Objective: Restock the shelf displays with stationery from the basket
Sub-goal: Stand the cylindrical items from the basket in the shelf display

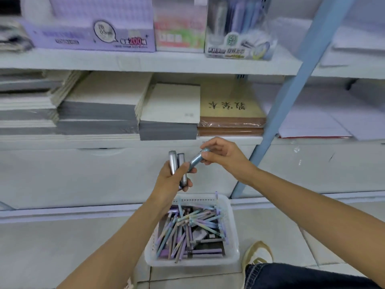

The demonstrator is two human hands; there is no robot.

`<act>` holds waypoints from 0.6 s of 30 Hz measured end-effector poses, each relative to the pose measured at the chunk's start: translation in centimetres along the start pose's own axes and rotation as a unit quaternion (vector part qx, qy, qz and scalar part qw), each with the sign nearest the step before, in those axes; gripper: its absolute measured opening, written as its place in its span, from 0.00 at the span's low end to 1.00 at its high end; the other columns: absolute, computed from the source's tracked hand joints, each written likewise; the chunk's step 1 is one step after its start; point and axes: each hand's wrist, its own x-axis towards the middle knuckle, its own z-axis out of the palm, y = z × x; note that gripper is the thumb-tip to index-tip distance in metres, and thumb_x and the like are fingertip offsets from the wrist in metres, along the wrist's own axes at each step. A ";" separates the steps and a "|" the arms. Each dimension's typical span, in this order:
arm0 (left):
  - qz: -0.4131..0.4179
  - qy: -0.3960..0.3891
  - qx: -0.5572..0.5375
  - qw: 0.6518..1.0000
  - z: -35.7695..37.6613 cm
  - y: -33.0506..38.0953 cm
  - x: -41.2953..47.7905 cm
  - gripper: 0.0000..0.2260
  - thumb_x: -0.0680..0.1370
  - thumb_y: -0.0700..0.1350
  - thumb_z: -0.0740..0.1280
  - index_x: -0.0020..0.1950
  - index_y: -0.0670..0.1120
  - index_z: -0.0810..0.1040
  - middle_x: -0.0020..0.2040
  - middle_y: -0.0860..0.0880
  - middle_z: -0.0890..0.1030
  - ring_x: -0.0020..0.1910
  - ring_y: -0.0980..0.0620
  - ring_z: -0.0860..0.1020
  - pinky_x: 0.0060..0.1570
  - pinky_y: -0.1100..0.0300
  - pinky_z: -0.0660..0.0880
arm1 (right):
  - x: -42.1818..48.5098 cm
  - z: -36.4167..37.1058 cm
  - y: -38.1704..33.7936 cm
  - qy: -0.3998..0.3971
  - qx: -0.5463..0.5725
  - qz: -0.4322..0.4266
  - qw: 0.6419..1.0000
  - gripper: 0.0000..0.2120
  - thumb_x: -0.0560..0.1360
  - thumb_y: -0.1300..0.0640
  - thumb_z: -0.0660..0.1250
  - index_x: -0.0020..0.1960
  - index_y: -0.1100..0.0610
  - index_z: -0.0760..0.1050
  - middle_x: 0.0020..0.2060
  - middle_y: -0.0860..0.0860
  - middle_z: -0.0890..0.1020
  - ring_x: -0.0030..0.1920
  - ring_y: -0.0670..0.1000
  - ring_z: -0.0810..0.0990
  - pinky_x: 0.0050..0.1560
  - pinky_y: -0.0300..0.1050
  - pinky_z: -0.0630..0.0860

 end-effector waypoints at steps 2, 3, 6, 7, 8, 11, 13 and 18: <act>0.041 -0.010 0.007 0.999 0.7 3.3 -0.7 0.15 0.81 0.43 0.63 0.64 0.36 0.70 0.45 0.42 0.83 0.28 0.51 0.75 0.28 0.61 0.71 | -0.6 -0.3 -3.5 0.017 0.001 -0.048 0.999 0.07 0.75 0.65 0.68 0.53 0.59 0.78 0.44 0.53 0.84 0.41 0.50 0.84 0.45 0.41 0.80; 0.060 -0.017 0.011 0.998 1.1 5.0 -0.9 0.15 0.81 0.44 0.64 0.64 0.37 0.70 0.45 0.43 0.83 0.28 0.51 0.76 0.28 0.61 0.72 | -0.8 -0.6 -5.3 0.028 0.000 -0.071 0.997 0.07 0.75 0.65 0.68 0.53 0.59 0.78 0.43 0.52 0.84 0.42 0.50 0.84 0.45 0.41 0.80; 0.110 -0.043 0.017 0.993 2.4 9.8 -1.7 0.14 0.80 0.47 0.64 0.63 0.42 0.70 0.43 0.48 0.85 0.30 0.53 0.77 0.31 0.61 0.74 | -1.5 -1.3 -10.4 0.069 -0.008 -0.133 0.989 0.08 0.76 0.64 0.67 0.55 0.58 0.79 0.46 0.54 0.83 0.44 0.49 0.84 0.45 0.39 0.80; 0.123 -0.051 0.018 0.991 2.8 11.2 -2.0 0.14 0.80 0.48 0.64 0.62 0.42 0.70 0.43 0.49 0.85 0.30 0.53 0.78 0.31 0.61 0.75 | -1.7 -1.6 -12.0 0.082 -0.014 -0.154 0.984 0.09 0.76 0.65 0.67 0.56 0.60 0.79 0.46 0.55 0.83 0.44 0.48 0.83 0.45 0.39 0.80; 0.136 -0.060 0.014 0.989 3.3 12.6 -2.2 0.14 0.80 0.48 0.64 0.62 0.42 0.71 0.43 0.49 0.85 0.30 0.53 0.78 0.32 0.60 0.75 | -1.9 -1.9 -13.5 0.093 -0.018 -0.176 0.980 0.10 0.76 0.65 0.67 0.57 0.61 0.79 0.45 0.54 0.82 0.43 0.47 0.82 0.45 0.38 0.79; 0.175 -0.080 0.011 0.981 4.7 16.5 -3.0 0.13 0.81 0.48 0.63 0.61 0.42 0.71 0.45 0.49 0.85 0.30 0.52 0.78 0.33 0.58 0.75 | -2.1 -3.1 -17.6 0.116 -0.031 -0.218 0.968 0.12 0.76 0.64 0.67 0.58 0.58 0.79 0.47 0.50 0.82 0.44 0.46 0.82 0.46 0.37 0.79; 0.203 -0.084 0.007 0.976 5.4 18.7 -3.3 0.11 0.81 0.47 0.63 0.61 0.43 0.71 0.46 0.49 0.85 0.31 0.53 0.79 0.30 0.61 0.75 | -2.1 -4.0 -19.9 0.136 -0.055 -0.244 0.959 0.12 0.77 0.64 0.67 0.59 0.56 0.79 0.48 0.49 0.83 0.45 0.47 0.83 0.48 0.38 0.79; 0.222 -0.073 -0.006 0.972 6.5 22.4 -3.4 0.07 0.81 0.47 0.63 0.58 0.49 0.71 0.48 0.46 0.83 0.34 0.53 0.80 0.33 0.62 0.77 | -0.6 -6.8 -24.1 0.223 -0.120 -0.282 0.925 0.12 0.76 0.66 0.68 0.58 0.57 0.76 0.50 0.54 0.81 0.49 0.50 0.80 0.52 0.44 0.80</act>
